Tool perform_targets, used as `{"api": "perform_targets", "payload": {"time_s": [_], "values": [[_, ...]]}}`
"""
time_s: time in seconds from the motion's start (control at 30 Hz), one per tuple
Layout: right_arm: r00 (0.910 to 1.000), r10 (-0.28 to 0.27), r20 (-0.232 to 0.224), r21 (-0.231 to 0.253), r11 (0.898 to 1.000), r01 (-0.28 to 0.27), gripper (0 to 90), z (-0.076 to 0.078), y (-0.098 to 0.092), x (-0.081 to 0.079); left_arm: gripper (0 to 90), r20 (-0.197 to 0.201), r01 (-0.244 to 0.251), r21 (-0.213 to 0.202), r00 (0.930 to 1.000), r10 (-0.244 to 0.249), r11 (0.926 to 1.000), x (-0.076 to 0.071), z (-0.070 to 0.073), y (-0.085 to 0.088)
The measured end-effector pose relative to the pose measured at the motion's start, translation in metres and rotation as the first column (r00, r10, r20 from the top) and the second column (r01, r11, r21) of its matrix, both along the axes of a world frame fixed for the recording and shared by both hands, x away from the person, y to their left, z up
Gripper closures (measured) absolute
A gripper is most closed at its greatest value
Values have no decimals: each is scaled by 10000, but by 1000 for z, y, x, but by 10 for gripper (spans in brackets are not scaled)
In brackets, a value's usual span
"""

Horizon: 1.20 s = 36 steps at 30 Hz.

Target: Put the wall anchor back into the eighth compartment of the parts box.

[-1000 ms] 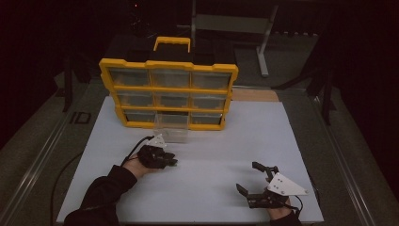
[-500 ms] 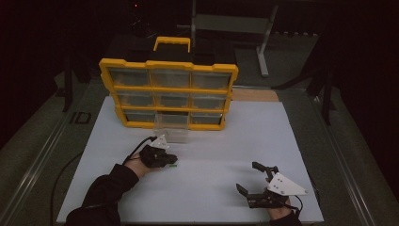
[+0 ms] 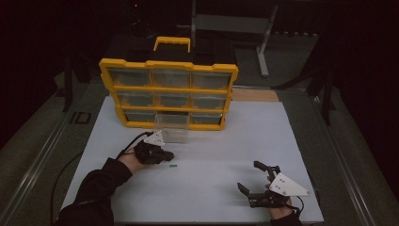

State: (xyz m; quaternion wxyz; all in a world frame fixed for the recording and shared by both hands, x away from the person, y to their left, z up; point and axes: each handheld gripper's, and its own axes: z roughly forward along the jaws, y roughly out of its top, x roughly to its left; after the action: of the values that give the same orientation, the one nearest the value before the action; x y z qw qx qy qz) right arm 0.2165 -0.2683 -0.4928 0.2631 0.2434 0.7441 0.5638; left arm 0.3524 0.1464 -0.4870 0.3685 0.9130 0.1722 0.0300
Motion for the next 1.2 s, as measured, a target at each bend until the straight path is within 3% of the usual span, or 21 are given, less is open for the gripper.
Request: {"api": "perform_targets", "payload": {"time_s": [0.4,0.7,0.77,1.2], "values": [[9999,92,-42,73,9999,-92,88,-1,0,0,842,241,620,195,9978,-625,9979,0,33,6],[9999,119,6,17,9999,-119,88,-1,0,0,842,541,621,21,9966,-621,9981,4,56,11],[9999,127,16,17,9999,-127,88,-1,0,0,842,805,639,29,9947,-639,9980,5,66,12],[9999,121,6,39,9999,-121,88,-1,0,0,842,1416,711,-185,9876,-678,9973,12,103,17]]}}
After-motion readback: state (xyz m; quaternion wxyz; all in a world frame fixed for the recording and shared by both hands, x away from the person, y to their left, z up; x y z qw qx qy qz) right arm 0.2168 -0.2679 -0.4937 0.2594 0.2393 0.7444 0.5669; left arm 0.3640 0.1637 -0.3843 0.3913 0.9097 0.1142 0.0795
